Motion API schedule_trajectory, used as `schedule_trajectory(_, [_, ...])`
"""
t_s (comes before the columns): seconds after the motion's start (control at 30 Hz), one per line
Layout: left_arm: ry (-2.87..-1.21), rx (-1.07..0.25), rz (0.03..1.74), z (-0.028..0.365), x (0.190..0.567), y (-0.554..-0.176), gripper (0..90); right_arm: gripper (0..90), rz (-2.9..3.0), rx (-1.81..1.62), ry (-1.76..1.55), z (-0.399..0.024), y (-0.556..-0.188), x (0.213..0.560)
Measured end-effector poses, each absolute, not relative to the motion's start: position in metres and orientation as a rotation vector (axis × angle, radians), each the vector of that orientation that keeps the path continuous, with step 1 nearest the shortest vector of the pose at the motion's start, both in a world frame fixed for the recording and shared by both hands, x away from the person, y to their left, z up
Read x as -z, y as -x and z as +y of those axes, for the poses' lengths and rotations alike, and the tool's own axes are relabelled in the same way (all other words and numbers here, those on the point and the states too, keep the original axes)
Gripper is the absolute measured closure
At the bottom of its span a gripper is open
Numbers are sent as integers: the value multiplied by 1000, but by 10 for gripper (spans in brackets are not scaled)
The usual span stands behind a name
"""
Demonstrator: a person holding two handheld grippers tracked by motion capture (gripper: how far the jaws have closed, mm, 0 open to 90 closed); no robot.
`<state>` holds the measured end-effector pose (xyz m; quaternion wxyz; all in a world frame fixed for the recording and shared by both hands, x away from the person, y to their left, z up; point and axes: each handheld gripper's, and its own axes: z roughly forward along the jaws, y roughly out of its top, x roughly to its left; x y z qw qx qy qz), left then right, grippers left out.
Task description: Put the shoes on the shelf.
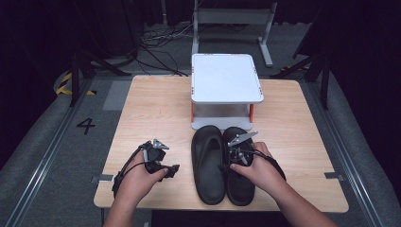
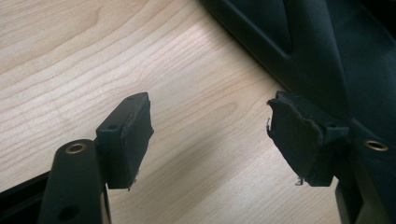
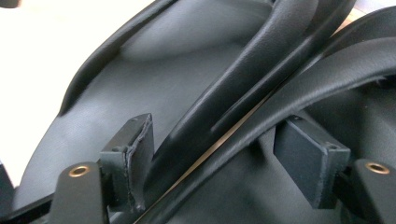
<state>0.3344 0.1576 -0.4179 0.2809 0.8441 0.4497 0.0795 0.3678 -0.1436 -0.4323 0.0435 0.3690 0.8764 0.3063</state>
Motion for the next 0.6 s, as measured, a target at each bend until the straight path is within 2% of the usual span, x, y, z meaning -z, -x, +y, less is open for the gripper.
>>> schedule_trajectory(0.2, [-2266,-201,1203,155,419,-336,303,242,2653,-917,-1060,-136,-368,443])
schedule_trajectory(0.27, [-2270,-199,1192,154,420,-337,303,153,2657,-904,-986,-133,-364,447])
schedule_trajectory(0.33, [-2267,-189,1194,153,419,-337,302,112,2630,-906,-977,-130,-359,450])
schedule_trajectory(0.53, [-2274,-183,1181,152,419,-339,300,121,2611,-909,-984,-129,-358,451])
schedule_trajectory(0.6, [-2273,-180,1179,151,418,-340,298,186,2565,-924,-1047,-129,-357,450])
